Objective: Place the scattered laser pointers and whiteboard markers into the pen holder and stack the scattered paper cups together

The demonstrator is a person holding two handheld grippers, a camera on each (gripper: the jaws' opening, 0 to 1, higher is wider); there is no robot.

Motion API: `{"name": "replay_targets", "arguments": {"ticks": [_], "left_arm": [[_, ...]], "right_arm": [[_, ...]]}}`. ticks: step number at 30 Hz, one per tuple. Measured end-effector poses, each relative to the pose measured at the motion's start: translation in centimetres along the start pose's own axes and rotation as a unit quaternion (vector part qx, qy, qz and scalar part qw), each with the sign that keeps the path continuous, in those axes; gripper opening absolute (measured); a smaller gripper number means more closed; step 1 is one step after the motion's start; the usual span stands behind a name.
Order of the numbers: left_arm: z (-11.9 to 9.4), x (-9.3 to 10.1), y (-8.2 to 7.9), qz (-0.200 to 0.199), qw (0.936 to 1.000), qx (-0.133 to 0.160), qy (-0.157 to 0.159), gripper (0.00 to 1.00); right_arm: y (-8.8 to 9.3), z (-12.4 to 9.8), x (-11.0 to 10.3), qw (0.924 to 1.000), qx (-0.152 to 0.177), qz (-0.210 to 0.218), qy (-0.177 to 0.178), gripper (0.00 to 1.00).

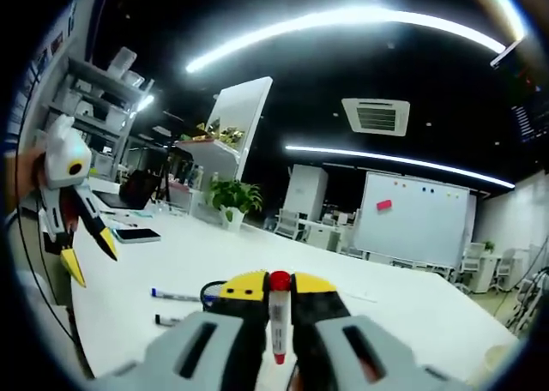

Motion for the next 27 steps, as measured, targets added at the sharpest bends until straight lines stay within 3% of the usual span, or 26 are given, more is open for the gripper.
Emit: {"name": "replay_targets", "arguments": {"ticks": [27], "left_arm": [[0.0,0.1,-0.1,0.000,1.0000,0.000,0.001,0.49]], "right_arm": [[-2.2,-0.3,-0.5,0.9999,0.015,0.002,-0.004,0.10]]}}
Point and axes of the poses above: the point that each gripper's makers call its tool centre point, and the gripper's own axes: z roughly forward along the fingers, x roughly to its right, y roughly out of its underside, the point moved 1 cm from there along -z, roughly backward along the fingers, and after that the axes turned 3 degrees about z, right-handed, at the moved point
